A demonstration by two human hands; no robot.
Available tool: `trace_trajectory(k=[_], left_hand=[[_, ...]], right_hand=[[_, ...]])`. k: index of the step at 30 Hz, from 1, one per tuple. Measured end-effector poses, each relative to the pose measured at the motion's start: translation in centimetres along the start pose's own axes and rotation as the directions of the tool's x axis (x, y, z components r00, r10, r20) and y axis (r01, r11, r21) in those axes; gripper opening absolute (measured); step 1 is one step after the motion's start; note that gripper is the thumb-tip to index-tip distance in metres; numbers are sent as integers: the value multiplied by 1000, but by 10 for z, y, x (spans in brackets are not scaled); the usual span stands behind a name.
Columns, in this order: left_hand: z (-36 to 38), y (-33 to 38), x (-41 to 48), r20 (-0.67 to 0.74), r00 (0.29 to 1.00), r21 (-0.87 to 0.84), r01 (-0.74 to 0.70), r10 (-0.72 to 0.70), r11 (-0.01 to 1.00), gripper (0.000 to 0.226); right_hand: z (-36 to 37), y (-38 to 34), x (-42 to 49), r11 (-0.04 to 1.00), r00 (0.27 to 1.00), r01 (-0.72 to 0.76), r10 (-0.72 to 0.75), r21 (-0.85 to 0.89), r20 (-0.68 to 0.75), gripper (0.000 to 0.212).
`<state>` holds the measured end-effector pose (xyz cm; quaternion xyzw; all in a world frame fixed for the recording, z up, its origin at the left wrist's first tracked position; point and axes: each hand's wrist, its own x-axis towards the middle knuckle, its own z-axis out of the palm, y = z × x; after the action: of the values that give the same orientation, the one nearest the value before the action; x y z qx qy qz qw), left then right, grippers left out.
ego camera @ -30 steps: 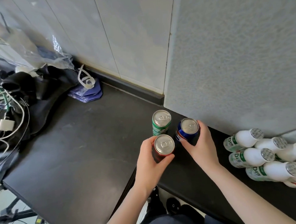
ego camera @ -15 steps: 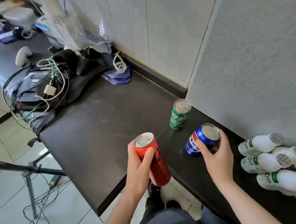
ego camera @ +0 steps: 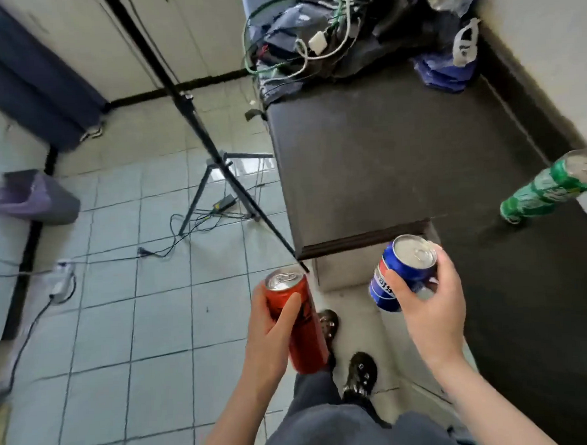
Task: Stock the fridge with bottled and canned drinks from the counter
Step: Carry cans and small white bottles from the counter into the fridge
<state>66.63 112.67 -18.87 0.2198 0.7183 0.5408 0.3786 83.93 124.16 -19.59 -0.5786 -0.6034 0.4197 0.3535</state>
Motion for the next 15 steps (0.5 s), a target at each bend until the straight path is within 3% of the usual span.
trace_trajectory(k=[6, 11, 15], left_hand=[[-107, -39, -37, -348, 931, -88, 83, -109, 993, 24], [-189, -67, -59, -468, 857, -220, 125, -217, 968, 22], [-281, -82, -78, -532, 810, -290, 98, -245, 952, 22]], right_hand=[[82, -31, -37, 996, 923, 86, -66, -37, 379, 68], [165, -66, -94, 986, 831, 163, -120, -32, 543, 56], [251, -100, -158, 976, 739, 214, -140, -32, 659, 64]])
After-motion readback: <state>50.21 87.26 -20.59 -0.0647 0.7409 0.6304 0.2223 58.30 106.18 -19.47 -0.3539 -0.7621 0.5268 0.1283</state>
